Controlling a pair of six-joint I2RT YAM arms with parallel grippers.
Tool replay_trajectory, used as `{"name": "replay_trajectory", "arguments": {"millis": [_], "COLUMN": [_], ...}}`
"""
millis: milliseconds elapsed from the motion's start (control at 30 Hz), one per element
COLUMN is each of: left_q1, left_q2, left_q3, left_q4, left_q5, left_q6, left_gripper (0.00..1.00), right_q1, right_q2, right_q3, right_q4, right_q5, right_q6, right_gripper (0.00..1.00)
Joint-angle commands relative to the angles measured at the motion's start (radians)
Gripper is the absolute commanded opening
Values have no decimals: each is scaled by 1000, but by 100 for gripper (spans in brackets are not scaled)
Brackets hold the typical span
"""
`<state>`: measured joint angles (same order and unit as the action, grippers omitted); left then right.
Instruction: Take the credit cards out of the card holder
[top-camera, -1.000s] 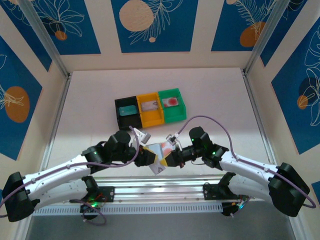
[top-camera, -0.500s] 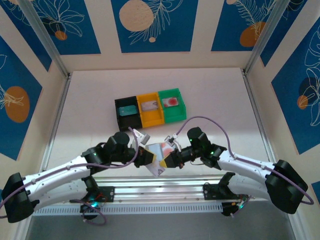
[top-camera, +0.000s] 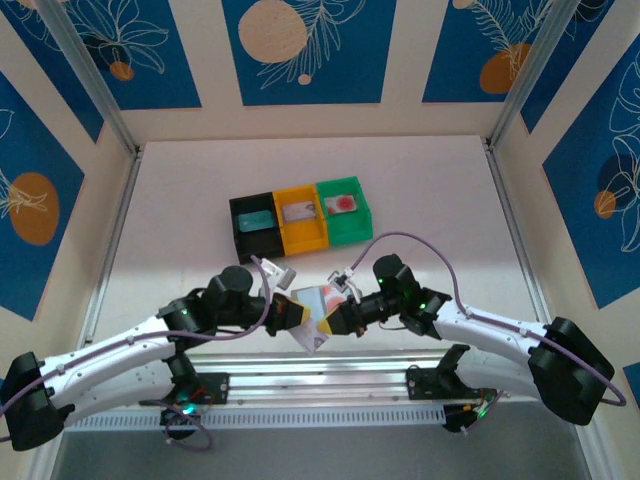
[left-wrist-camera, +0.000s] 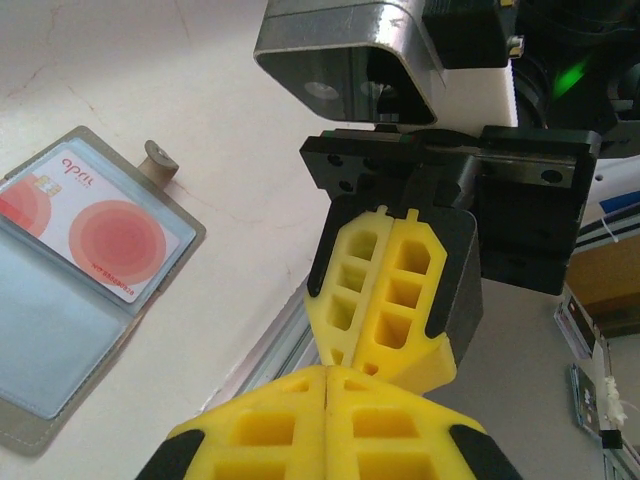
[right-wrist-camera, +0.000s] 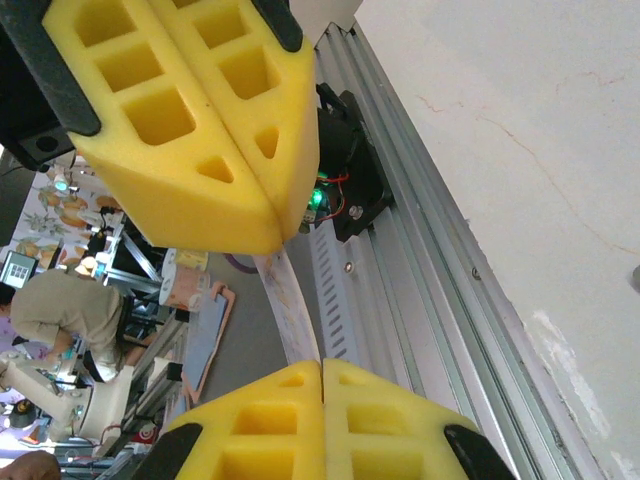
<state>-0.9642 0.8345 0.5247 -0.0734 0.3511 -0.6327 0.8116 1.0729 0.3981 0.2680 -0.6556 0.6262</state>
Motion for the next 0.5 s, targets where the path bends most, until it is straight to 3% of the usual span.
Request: {"name": "replay_trajectory", "arguments": {"millis": [0, 200, 467], "left_q1": [5, 4, 5], "left_q2": [-21, -33, -44], "left_q3": [-18, -22, -18], "left_q4": [34, 23, 10], "left_q5": [-18, -64, -135], "left_q6": [-20, -37, -52], "left_gripper": [0, 0, 0], "right_q1": [4, 2, -14], "right_q2": [1, -7, -30], "right_q3": [38, 48, 45], "right_q4": [-40, -85, -111], "right_q5": [51, 107, 167], "right_q6": [-5, -5, 2], "right_gripper": [0, 21, 39]}}
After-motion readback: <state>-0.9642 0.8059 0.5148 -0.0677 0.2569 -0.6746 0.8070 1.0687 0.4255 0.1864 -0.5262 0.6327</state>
